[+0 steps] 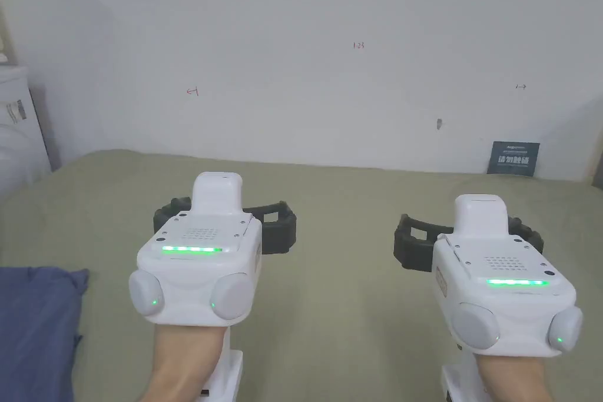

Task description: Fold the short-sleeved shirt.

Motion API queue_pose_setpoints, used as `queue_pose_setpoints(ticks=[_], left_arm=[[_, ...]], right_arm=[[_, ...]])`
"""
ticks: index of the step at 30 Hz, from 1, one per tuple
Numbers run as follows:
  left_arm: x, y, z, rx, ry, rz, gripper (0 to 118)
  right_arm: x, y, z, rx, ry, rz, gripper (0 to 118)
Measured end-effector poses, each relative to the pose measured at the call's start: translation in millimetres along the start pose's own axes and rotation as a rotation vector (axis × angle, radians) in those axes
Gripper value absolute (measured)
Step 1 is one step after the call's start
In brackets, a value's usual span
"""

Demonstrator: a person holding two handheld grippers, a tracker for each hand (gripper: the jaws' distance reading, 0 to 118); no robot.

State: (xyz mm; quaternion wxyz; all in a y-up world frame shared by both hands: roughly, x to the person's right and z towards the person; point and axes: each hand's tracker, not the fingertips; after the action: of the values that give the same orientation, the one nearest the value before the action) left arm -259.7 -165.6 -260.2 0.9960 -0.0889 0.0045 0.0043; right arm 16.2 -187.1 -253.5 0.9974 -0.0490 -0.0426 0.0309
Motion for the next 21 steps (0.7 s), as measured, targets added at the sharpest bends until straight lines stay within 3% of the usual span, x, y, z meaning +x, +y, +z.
queue_pose_setpoints(ticks=[21], left_arm=[[0.0, -1.5, 3.9, 0.008, -0.009, 0.001, 118]], right_arm=[[1.2, -6.2, 2.8, 0.014, -0.001, -0.023, 118]])
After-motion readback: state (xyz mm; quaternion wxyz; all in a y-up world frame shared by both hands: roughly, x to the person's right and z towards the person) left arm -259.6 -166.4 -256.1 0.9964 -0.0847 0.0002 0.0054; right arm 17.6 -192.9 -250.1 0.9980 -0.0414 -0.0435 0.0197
